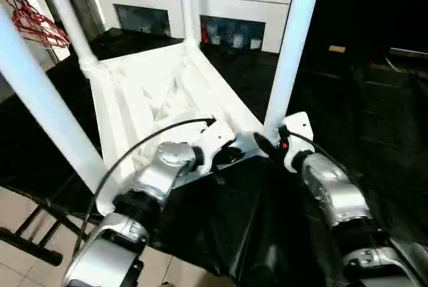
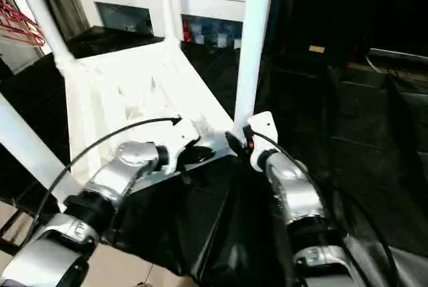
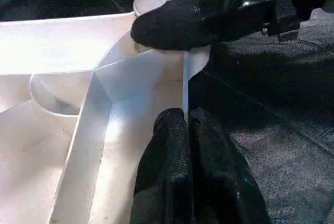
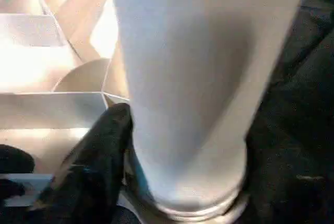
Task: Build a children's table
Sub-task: Rotate leg to tighten
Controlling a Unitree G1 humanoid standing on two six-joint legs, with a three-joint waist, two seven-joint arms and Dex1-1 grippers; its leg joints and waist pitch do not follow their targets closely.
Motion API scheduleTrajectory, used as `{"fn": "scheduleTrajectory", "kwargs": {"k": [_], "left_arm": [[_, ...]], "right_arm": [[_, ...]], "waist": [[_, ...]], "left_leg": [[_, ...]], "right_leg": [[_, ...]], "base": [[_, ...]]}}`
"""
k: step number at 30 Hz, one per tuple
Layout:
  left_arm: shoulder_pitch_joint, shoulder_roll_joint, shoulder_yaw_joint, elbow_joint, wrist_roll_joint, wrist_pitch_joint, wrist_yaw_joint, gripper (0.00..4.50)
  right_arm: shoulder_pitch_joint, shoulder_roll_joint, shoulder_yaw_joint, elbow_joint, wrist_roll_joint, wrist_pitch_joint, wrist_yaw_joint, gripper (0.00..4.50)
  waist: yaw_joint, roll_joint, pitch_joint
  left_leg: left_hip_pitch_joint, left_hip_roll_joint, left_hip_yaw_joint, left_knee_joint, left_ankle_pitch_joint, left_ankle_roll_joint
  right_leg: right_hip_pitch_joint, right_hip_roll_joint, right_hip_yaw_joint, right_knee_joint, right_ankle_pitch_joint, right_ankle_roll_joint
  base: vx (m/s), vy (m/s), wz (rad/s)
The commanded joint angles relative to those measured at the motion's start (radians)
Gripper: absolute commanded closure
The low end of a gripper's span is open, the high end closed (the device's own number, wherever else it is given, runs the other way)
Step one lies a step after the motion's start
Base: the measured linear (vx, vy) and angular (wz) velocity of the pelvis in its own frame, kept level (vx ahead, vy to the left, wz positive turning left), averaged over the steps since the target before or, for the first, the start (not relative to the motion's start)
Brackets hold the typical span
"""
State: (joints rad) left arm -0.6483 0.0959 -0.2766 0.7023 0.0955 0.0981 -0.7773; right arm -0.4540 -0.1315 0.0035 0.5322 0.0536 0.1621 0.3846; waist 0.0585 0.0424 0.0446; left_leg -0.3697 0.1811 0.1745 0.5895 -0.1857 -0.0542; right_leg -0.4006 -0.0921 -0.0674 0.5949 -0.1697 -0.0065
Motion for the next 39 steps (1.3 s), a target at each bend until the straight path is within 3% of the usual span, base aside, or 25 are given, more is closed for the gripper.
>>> {"fn": "scheduleTrajectory", "kwargs": {"k": [1,7,11,15,17,20,24,27,34,39], "left_arm": [[-0.024,-0.052,-0.040,0.001,0.004,-0.029,0.021,4.50],[0.001,0.017,-0.039,-0.037,-0.019,-0.071,-0.100,4.50],[0.024,0.055,-0.031,-0.074,-0.053,-0.093,-0.197,4.50],[0.056,0.112,-0.035,-0.131,-0.104,-0.095,-0.332,4.50],[0.066,0.134,-0.037,-0.145,-0.119,-0.105,-0.381,4.50],[0.075,0.156,-0.035,-0.162,-0.138,-0.102,-0.431,4.50],[0.087,0.200,-0.034,-0.185,-0.157,-0.084,-0.506,4.50],[0.093,0.224,-0.038,-0.197,-0.165,-0.069,-0.541,4.50],[0.102,0.256,-0.037,-0.214,-0.171,-0.054,-0.585,4.50],[0.104,0.264,-0.039,-0.221,-0.176,-0.046,-0.591,4.50]], "right_arm": [[0.008,0.089,0.100,0.012,0.031,0.015,0.087,1.07],[0.009,-0.009,0.104,-0.021,0.026,-0.003,0.193,0.67],[0.022,-0.083,0.114,-0.055,0.027,-0.029,0.311,0.67],[0.053,-0.179,0.129,-0.124,0.067,-0.045,0.483,0.67],[0.068,-0.215,0.135,-0.153,0.083,-0.046,0.552,0.67],[0.090,-0.261,0.150,-0.196,0.111,-0.026,0.647,0.67],[0.113,-0.317,0.178,-0.236,0.127,-0.009,0.759,0.67],[0.112,-0.328,0.188,-0.241,0.130,-0.002,0.782,1.04],[0.109,-0.340,0.209,-0.257,0.141,0.014,0.831,1.65],[0.109,-0.337,0.217,-0.258,0.138,0.015,0.846,1.82]], "waist": [[0.002,-0.006,-0.060],[-0.002,-0.007,-0.059],[-0.002,-0.007,-0.064],[0.011,-0.008,-0.066],[0.023,-0.005,-0.064],[0.036,-0.009,-0.061],[0.041,-0.008,-0.059],[0.042,-0.009,-0.060],[0.046,-0.014,-0.062],[0.050,-0.016,-0.062]], "left_leg": [[0.004,0.039,-0.013,-0.077,-0.241,0.039],[0.003,0.039,-0.014,-0.079,-0.267,0.035],[0.002,0.041,-0.011,-0.072,-0.213,0.064],[0.002,0.045,-0.008,-0.065,-0.158,0.099],[0.004,0.049,-0.005,-0.064,-0.175,0.110],[0.009,0.052,-0.005,-0.068,-0.207,0.093],[0.007,0.053,-0.007,-0.072,-0.222,0.079],[0.007,0.052,-0.008,-0.072,-0.219,0.070],[0.006,0.051,-0.006,-0.067,-0.172,0.084],[0.006,0.051,-0.006,-0.067,-0.167,0.082]], "right_leg": [[0.048,-0.055,0.038,-0.078,-0.253,-0.202],[0.050,-0.056,0.039,-0.080,-0.269,-0.197],[0.052,-0.056,0.040,-0.068,-0.156,-0.237],[0.056,-0.054,0.037,-0.055,-0.068,-0.274],[0.052,-0.054,0.038,-0.055,-0.088,-0.275],[0.050,-0.056,0.039,-0.061,-0.156,-0.263],[0.047,-0.056,0.041,-0.063,-0.198,-0.248],[0.047,-0.058,0.041,-0.062,-0.207,-0.245],[0.047,-0.058,0.041,-0.057,-0.173,-0.251],[0.047,-0.058,0.041,-0.056,-0.184,-0.247]], "base": [[0.000,0.000,0.00],[0.000,0.000,0.00],[0.000,0.000,0.00],[0.000,0.000,0.00],[0.000,0.000,0.00],[0.000,0.000,0.00],[0.000,0.000,0.00],[0.000,0.000,0.00],[0.000,0.000,0.00],[0.000,0.000,0.00]]}}
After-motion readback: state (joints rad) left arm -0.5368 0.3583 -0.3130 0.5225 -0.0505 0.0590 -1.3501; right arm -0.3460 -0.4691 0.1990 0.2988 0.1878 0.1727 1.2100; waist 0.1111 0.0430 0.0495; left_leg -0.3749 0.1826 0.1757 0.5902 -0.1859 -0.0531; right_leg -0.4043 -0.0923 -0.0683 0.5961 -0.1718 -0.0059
